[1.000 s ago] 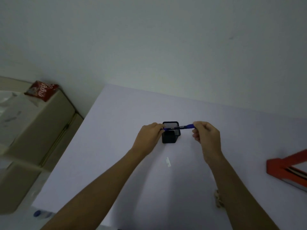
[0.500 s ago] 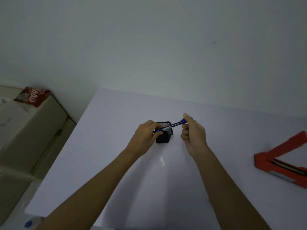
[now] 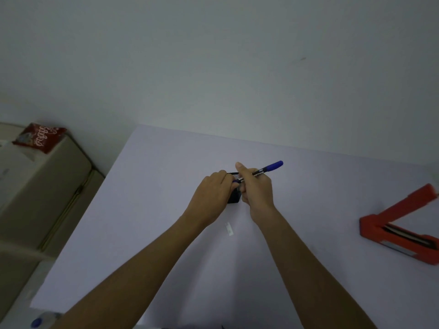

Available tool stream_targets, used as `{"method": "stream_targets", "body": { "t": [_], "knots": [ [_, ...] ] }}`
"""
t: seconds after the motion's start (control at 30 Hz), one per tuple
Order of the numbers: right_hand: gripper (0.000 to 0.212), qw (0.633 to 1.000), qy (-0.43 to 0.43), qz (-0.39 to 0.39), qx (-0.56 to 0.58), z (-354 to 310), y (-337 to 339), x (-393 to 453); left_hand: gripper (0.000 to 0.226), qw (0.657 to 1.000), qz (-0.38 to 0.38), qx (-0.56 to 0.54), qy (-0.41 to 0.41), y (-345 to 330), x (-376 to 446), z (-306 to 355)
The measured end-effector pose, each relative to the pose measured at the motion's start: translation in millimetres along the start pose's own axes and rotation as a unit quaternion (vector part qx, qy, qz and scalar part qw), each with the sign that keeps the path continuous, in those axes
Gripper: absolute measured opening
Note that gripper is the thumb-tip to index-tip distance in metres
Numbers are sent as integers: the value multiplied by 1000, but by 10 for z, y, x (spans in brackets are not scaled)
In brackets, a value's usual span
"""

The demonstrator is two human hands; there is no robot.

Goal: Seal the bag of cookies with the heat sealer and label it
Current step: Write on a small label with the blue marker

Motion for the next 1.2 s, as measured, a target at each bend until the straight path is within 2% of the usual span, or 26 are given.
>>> {"method": "stream_targets", "body": {
  "t": [0.1, 0.17, 0.23, 0.37, 0.43, 0.5, 0.57, 0.6, 0.63, 0.7, 0.8, 0.87, 1.0, 1.2],
  "knots": [
    [41, 999, 14, 20, -33, 22, -32, 32, 11, 998, -40, -40, -9, 46, 52, 73],
    [44, 998, 22, 43, -41, 1, -16, 56, 28, 991, -80, -106, 19, 92, 112, 88],
    [45, 998, 18, 54, -21, -52, 15, 79, 36, 977, -125, -165, 55, 133, 171, 120],
    [46, 999, 18, 45, 2, -141, 23, 84, 42, 948, -130, -274, 103, 223, 228, 197],
    [45, 999, 19, 48, -12, -134, -5, 117, 44, 906, -133, -373, 147, 248, 236, 209],
    [44, 996, 6, 84, -1, -143, 72, 215, 41, 838, -147, -486, 199, 259, 210, 179],
    [41, 987, -14, 139, 76, -202, 342, 373, 39, 772, -135, -560, 269, 286, 85, 36],
    [41, 983, -9, 151, 107, -250, 516, 445, 40, 760, -125, -566, 294, 304, -5, -72],
    [40, 981, 4, 151, 119, -294, 672, 492, 40, 762, -120, -556, 310, 317, -96, -190],
    [40, 984, 28, 121, 124, -334, 848, 507, 42, 791, -119, -506, 324, 274, -272, -426],
    [41, 991, 22, 63, 116, -221, 776, 434, 39, 830, -125, -412, 354, -25, -429, -701],
    [40, 992, 0, 52, 111, -50, 681, 382, 30, 834, -130, -367, 391, -342, -532, -870],
    [42, 993, -28, 81, 78, 328, 633, 266, 13, 820, -148, -301, 464, -953, -775, -1186],
    [32, 996, -32, 84, -20, 551, 859, 105, 18, 852, -141, -198, 464, -1315, -883, -1401]
  ]
}}
Point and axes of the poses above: each hand's wrist, its own x-axis towards the middle knuckle, its own y-axis out of the back of the hand, z = x × y, the point moved 2 cm from there along x, towards the middle knuckle, and after that the axes turned 6 degrees about -x, right-handed, at the moved point
